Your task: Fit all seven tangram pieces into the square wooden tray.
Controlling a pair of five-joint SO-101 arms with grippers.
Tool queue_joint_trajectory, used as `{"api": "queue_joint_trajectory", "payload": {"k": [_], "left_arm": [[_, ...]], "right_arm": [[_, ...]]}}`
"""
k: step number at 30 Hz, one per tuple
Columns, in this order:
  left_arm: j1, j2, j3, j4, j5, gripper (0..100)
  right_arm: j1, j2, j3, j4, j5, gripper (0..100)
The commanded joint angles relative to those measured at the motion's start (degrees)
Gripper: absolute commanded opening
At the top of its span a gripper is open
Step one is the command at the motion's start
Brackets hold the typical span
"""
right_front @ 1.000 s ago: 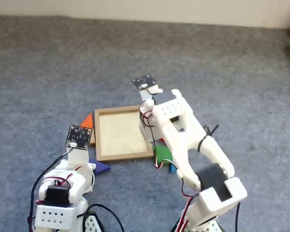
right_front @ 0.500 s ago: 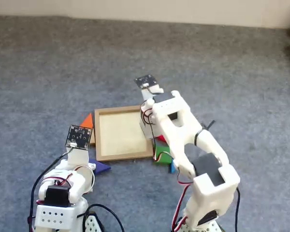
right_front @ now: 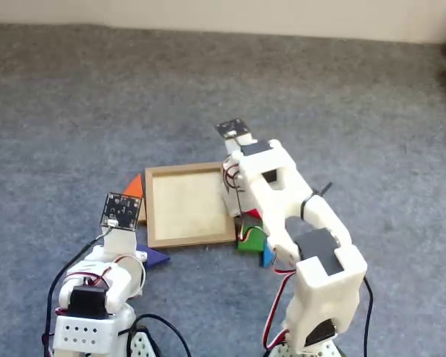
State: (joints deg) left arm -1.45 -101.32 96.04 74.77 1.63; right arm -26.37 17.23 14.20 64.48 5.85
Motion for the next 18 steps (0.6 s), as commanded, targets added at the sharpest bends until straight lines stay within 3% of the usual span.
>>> {"api": "queue_joint_trajectory", "payload": {"k": [1, 18], "left_arm": [[-0.7, -1.5, 1.2, 0.4, 0.5, 1], [-0.7, -1.5, 1.2, 0.4, 0.5, 1]], "right_arm": [[1.1, -1.0, -3.1, -1.6, -0.6, 34.6], [0.3, -0.6, -6.4, -1.8, -0.7, 34.6]]}}
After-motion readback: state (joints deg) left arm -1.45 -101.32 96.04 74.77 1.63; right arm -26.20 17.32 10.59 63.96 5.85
